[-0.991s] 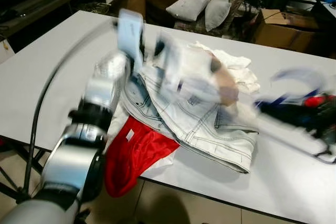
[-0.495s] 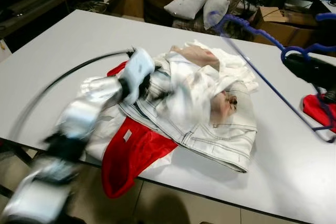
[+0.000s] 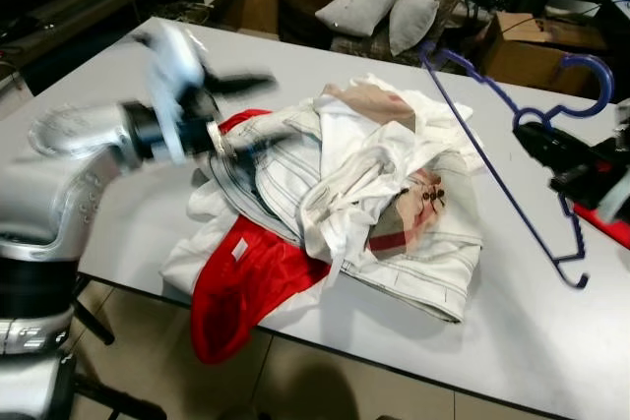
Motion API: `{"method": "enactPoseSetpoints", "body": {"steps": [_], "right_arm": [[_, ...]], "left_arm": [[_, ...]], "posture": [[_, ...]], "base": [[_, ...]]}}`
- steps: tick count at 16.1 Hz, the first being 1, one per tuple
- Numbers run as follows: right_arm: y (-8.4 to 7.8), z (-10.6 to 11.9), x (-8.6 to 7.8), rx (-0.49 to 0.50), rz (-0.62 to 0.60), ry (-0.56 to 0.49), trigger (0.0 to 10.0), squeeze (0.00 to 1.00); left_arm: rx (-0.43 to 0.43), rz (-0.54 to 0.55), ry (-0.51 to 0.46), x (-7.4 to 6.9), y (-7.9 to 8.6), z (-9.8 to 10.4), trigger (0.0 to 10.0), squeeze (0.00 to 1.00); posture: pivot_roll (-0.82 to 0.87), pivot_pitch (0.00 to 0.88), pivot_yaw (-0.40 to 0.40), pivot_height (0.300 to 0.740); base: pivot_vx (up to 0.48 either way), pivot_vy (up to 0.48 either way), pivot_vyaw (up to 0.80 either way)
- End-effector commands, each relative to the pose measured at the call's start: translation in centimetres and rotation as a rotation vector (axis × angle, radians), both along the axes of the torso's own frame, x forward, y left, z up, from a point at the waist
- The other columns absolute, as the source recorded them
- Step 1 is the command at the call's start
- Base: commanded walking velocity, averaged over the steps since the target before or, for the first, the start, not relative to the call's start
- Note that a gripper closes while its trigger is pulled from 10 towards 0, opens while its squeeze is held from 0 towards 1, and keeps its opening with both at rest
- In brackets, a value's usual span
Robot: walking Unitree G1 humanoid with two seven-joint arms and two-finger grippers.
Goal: Hang hanger
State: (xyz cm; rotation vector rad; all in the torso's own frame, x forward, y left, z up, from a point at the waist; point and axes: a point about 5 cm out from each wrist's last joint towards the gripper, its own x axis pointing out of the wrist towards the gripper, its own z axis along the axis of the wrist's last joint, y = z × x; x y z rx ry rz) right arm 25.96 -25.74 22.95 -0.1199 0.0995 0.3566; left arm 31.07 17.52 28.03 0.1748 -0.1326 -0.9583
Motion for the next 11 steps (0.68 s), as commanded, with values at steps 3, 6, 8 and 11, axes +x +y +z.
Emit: {"method": "enactPoseSetpoints", "body": {"steps": [3,6,8,11], "right_arm": [[-0.2,0.3,0.8,0.029,-0.277,-0.093,10.0,0.0],[2.4,-1.7,-0.5,0.031,-0.346,-0.064,10.0,0.0],[4.1,-2.7,-1.1,-0.016,-0.358,-0.026,10.0,0.0],[4.0,-3.0,-1.4,-0.042,-0.391,-0.036,10.0,0.0]], "left_arm": [[-0.094,0.427,-0.139,2.3,0.2,0.6,10.0,0.0],[-0.135,0.473,-0.05,0.7,-3.3,-2.9,10.0,0.0],[-0.115,0.515,0.015,-0.2,-4.8,-6.1,10.0,0.0],[-0.13,0.587,0.064,-1.0,-6.4,-9.0,10.0,0.0]], "posture": [[-0.03,0.0,-0.047,0.74],[-0.04,0.0,-0.041,0.74],[-0.07,0.0,-0.036,0.74],[-0.09,0.0,-0.045,0.74]], "base": [[0.0,0.0,0.0],[0.0,0.0,0.0],[0.0,-0.33,0.0],[0.0,-0.48,0.0]]}}
